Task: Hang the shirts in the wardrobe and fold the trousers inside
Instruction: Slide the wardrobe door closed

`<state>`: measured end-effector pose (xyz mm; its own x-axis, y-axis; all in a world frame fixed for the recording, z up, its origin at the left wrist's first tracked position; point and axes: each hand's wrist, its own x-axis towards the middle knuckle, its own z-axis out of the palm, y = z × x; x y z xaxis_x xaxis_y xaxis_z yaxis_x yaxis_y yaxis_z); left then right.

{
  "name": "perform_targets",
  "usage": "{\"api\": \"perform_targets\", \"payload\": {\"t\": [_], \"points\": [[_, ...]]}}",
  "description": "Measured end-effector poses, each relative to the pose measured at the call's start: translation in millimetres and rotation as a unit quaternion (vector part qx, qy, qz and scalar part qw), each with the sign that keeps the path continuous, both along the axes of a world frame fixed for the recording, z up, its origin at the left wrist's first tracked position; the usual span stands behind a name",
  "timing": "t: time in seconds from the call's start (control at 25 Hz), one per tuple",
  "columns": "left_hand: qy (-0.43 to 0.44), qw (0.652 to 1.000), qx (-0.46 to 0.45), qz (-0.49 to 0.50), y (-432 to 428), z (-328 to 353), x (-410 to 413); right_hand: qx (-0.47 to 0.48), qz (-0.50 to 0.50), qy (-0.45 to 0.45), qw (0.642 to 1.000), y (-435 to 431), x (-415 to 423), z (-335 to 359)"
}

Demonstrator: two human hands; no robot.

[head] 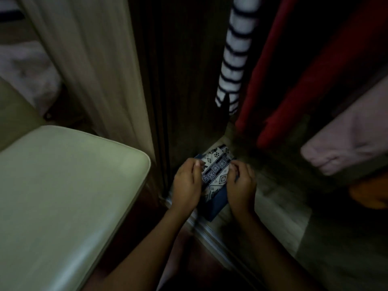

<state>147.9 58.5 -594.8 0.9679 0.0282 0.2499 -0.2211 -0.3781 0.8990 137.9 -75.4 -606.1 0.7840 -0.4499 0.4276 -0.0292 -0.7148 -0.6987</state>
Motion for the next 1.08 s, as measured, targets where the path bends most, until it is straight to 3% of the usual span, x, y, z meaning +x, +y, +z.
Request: {"api": "perform_targets", "payload": {"t": [0.32,0.64,0.84,1.08], "points": [[-0.097,0.994,-0.027,0.038,80,233,-27,0.045,0.067,-0.085,0.993,83,-35,226],[-0.163,0.985,-0.022,0.061,159,424,16,0.025,0.100,-0.151,0.983,148,1,444],[-0.161,0.984,0.072,0.017,188,492,70,-0.006,0.092,-0.145,0.985,166,33,522],[-0.168,0.962,0.209,-0.045,199,523,125,-0.018,0.112,-0.084,0.990,169,65,569]]}}
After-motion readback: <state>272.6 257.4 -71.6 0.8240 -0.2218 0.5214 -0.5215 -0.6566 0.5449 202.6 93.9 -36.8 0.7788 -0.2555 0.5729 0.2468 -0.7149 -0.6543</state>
